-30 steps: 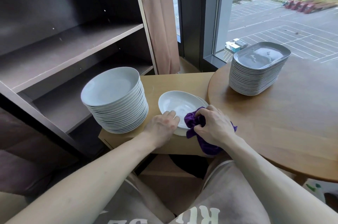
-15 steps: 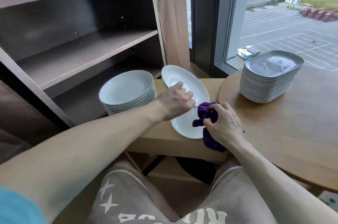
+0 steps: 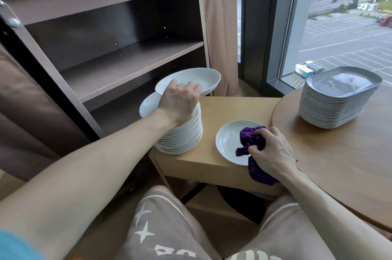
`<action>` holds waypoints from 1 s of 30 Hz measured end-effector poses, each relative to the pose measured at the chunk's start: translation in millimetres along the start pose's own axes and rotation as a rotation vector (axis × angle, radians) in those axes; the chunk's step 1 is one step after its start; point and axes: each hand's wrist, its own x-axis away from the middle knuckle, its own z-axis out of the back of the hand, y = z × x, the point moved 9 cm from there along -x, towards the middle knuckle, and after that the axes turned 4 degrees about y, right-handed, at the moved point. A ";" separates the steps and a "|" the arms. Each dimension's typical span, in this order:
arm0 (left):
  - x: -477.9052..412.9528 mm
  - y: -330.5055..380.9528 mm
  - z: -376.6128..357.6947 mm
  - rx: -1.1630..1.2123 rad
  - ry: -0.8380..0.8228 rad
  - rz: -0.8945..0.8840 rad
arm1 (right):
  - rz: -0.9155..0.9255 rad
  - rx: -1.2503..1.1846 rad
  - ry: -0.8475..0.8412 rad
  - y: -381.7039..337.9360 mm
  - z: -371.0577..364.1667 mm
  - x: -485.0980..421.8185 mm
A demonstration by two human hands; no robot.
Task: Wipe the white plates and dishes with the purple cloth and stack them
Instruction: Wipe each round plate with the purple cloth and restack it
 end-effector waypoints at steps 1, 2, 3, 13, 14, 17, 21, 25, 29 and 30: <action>7.9 -8.6 -3.9 0.027 -0.003 0.041 | 0.001 0.003 -0.002 0.3 -0.8 -0.6; 15.3 -16.1 -6.6 0.050 -0.003 0.069 | 0.000 0.005 -0.005 1.0 -1.6 -0.7; 21.9 -21.9 -8.6 0.072 -0.005 0.092 | -0.004 0.004 -0.008 1.6 -2.5 -0.8; 57.8 -41.0 -45.8 0.166 -0.112 0.205 | 0.016 0.012 -0.031 1.0 -6.1 0.6; 59.7 -41.9 -49.8 0.207 -0.110 0.210 | 0.013 0.011 -0.029 1.9 -5.4 0.7; 62.5 -54.9 -62.9 0.427 -0.119 0.294 | 0.002 0.009 -0.025 4.4 -4.8 0.9; 71.8 -65.2 -78.6 0.641 -0.196 0.404 | -0.021 0.005 -0.037 6.4 -7.4 1.3; 81.4 -60.9 -90.6 0.740 -0.228 0.466 | -0.050 -0.018 -0.042 9.5 -9.2 1.4; 81.0 -38.3 -88.0 0.601 -0.212 0.483 | -0.088 -0.057 -0.018 15.2 -6.5 -2.2; 77.2 -23.8 -77.3 0.546 -0.125 0.434 | -0.092 -0.060 -0.014 15.8 -6.4 -2.9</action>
